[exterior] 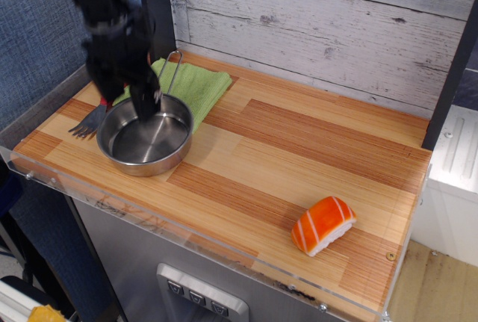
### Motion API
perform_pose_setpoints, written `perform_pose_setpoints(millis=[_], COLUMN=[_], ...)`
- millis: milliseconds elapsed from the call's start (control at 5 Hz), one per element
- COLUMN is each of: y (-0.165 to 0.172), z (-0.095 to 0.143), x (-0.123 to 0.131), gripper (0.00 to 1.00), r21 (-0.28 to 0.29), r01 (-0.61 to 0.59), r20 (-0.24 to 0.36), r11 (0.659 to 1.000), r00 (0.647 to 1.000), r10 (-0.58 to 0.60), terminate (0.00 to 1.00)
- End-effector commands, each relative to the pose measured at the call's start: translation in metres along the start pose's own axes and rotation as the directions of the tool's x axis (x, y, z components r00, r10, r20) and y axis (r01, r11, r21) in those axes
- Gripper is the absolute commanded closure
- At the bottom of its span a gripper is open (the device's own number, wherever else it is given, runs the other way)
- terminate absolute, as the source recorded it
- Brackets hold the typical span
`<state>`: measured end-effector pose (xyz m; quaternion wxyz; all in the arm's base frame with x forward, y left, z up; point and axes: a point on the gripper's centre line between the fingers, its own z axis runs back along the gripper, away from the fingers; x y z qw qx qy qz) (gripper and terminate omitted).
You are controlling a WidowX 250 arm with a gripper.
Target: Put silver pan on green cloth and toward lower table edge.
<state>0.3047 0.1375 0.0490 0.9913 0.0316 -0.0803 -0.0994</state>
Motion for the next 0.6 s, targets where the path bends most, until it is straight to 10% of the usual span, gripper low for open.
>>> perform_pose_setpoints(millis=[0,200,400], y=[-0.012,-0.021,-0.025], z=[0.074,0.089,0.099], x=[0.038,0.044,0.044], gripper=[0.0,0.0,0.0], r21=[0.064,0.053,0.06], r01=[0.109,0.143,0.189], r20=[0.172,0.197,0.211], r11=[0.992,0.988,0.98], r00=[0.978,0.969,0.957], r10=[-0.119,-0.151,-0.197], terminate=[0.0,0.0,1.0])
